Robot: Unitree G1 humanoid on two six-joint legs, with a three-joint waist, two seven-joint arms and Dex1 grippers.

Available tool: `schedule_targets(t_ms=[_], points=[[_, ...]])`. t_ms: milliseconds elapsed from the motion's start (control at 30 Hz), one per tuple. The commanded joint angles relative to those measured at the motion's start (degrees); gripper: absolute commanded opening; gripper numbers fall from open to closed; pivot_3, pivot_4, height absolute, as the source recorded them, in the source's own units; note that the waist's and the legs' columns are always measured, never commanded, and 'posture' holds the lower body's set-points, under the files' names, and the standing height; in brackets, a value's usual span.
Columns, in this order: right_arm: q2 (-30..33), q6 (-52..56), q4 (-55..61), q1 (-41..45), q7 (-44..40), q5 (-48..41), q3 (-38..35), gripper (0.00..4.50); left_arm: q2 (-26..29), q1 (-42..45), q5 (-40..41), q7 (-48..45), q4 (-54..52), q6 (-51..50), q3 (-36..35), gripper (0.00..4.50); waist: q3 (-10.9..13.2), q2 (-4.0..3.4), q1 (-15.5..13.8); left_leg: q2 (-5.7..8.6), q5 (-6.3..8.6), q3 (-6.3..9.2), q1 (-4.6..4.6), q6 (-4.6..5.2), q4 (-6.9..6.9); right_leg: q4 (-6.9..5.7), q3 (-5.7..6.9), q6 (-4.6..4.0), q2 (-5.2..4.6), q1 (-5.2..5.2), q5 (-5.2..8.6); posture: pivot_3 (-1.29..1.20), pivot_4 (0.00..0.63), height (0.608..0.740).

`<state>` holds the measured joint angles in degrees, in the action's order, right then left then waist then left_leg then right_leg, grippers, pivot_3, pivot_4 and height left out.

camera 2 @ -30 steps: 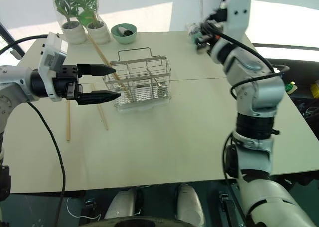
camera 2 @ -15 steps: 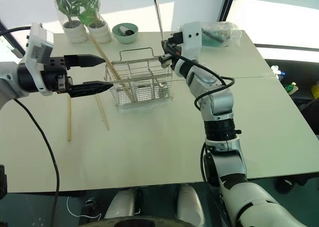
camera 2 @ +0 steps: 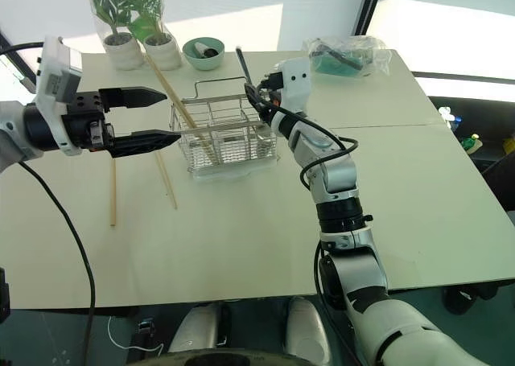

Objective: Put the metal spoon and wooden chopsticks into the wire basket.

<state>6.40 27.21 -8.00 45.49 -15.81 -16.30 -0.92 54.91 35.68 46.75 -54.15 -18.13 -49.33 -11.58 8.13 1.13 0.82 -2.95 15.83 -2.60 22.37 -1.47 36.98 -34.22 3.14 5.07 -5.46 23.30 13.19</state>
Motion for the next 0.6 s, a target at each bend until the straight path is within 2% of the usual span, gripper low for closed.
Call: schedule_targets(t_ms=[33, 133, 233, 333, 500, 600], points=[[3.75, 0.63, 6.23, 0.51, -1.91, -0.91, -2.12, 3.42, 0.28, 0.47, -0.21, 0.14, -0.28, 0.85, -1.12, 4.5, 0.01, -0.02, -0.05, 0.0, 0.0, 0.0, 0.0, 0.0, 0.0, 0.0, 0.0, 0.0, 0.0, 0.0, 0.0, 0.0, 0.15, 0.717], [6.41, 2.56, 8.58, 0.92, -3.39, -2.59, -3.31, 3.42, 0.04, 0.26, -0.46, 0.3, -0.17, 1.17, -1.05, 4.5, 0.0, 0.0, 0.04, 0.0, 0.0, 0.0, 0.0, 0.0, 0.0, 0.01, 0.0, -0.01, 0.0, 0.01, 0.0, 0.0, 0.15, 0.717], [13.8, 7.85, 14.3, 3.47, -11.77, -9.28, -6.26, 3.42, -0.4, 0.56, -0.32, 2.06, 1.09, 0.6, -2.26, 4.5, 0.1, -0.13, -0.05, -0.01, 0.0, 0.0, -0.02, 0.0, 0.0, 0.01, 0.0, -0.01, 0.0, 0.02, 0.01, 0.0, 0.15, 0.717], [22.72, 11.41, 20.56, 2.37, -22.7, -15.08, -6.2, 3.42, -0.34, 0.08, -0.01, 4.98, 2.89, -0.59, -4.85, 4.5, 0.11, -0.13, -0.14, -0.01, 0.0, 0.02, -0.01, 0.0, -0.02, 0.02, 0.01, -0.01, 0.01, 0.02, 0.01, 0.0, 0.15, 0.717], [39.4, 14.49, 30.42, -6.52, -43.04, -24.86, -8.44, 3.42, -1.56, -1.04, -0.9, 16.77, 6.93, -4.9, -12.05, 4.5, 0.04, 0.02, -0.18, -0.02, 0.02, 0.02, -0.08, 0.03, -0.13, 0.11, 0.03, 0.07, 0.01, -0.04, 0.03, 0.0, 0.15, 0.717], [44.82, 15.32, 32.15, -11.5, -47.44, -27.1, -9.55, 3.42, -2.5, -1.26, -4.74, 25.52, 10.66, -7.89, -12.93, 4.5, 0.04, 0.03, -0.17, -0.01, 0.03, 0.0, -0.1, 0.04, -0.1, 0.12, 0.03, 0.06, -0.02, -0.07, 0.05, 0.0, 0.15, 0.717]])
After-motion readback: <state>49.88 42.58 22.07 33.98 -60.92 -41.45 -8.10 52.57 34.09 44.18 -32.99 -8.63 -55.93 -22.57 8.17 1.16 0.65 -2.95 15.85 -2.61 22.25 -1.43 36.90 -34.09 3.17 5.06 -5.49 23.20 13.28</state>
